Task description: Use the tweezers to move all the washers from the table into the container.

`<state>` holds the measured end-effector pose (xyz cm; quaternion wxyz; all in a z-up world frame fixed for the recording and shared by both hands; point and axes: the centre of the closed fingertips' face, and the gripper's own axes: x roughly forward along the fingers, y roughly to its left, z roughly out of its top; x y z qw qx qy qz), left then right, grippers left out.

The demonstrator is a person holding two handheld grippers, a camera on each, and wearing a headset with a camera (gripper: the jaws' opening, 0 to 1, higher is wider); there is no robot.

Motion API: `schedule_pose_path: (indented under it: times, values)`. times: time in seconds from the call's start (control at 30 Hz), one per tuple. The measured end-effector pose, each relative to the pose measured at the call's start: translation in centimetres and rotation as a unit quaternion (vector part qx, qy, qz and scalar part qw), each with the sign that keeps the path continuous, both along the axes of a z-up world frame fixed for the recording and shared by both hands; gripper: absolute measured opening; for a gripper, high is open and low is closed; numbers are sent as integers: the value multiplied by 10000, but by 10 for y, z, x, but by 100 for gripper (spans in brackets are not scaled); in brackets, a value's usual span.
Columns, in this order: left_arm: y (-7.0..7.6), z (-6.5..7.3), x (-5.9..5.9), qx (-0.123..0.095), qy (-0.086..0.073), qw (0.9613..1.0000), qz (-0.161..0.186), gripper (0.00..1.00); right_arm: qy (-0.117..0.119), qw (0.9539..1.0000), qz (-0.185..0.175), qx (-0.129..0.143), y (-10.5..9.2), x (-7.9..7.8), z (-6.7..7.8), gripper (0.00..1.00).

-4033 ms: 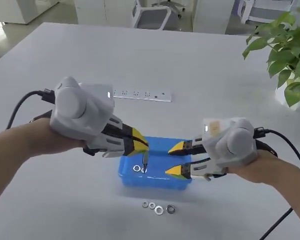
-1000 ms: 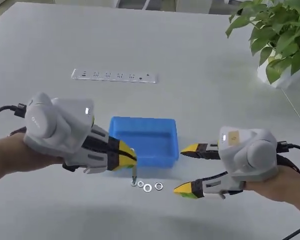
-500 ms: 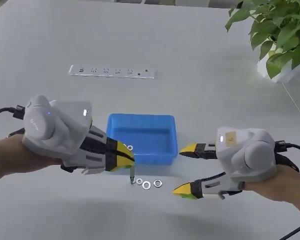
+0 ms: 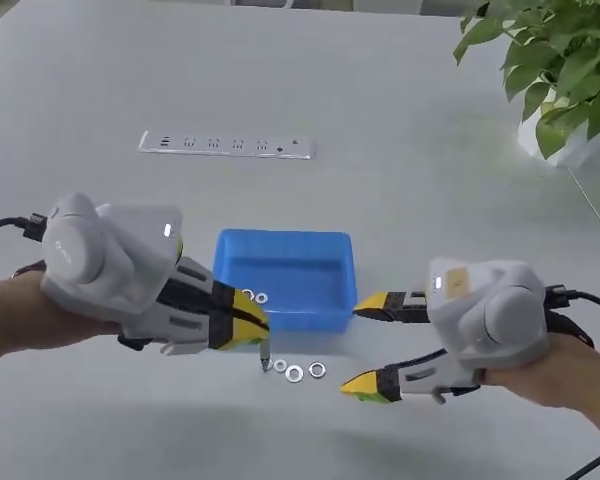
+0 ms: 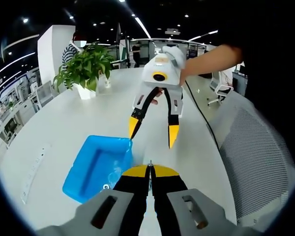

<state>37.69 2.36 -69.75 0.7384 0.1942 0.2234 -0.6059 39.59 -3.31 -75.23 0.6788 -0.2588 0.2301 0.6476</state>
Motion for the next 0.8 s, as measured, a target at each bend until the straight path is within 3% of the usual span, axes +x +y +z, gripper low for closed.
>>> schedule_pose_path:
  times: [0.37,0.8]
  values:
    - [1,0,2,8,54,10000,-12,5,-28,9996,234,128,26,-6,2,49]
    - [3,0,-3,92,153,9997,-190,5,-50,9978,636,195,67,-21,-4,33]
